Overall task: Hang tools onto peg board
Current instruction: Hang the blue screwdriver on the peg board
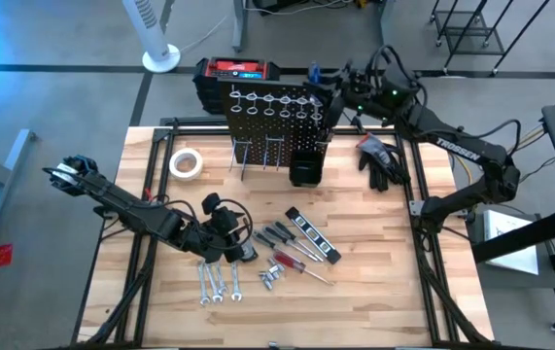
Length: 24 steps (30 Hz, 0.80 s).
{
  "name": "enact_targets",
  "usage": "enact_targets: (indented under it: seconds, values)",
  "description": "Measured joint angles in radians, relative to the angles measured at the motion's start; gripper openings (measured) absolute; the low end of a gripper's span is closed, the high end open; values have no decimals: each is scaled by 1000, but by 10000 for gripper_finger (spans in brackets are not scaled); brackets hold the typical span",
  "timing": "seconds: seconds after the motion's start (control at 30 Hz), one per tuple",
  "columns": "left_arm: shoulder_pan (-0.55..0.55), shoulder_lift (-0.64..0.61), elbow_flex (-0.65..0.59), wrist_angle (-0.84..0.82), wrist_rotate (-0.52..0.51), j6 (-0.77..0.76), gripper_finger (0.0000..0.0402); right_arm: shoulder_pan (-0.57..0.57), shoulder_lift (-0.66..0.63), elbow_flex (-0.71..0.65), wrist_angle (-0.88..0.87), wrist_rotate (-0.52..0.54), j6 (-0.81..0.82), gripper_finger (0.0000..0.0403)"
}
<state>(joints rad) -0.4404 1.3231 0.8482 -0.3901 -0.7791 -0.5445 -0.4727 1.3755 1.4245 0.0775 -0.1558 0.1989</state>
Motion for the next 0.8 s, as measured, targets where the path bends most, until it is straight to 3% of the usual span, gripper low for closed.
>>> enact_targets:
  seconds: [0.1, 0.37, 0.8]
  values:
    - [0, 0, 0, 0, 0, -4, 143, 4, -6, 0, -30, 0, -5, 92]
    - [0, 0, 0, -2, 0, -19, 143, 6, -22, -3, -110, 5, -23, 185]
    - [0, 0, 0, -4, 0, -45, 143, 30, -170, -21, -111, 54, -99, 189]
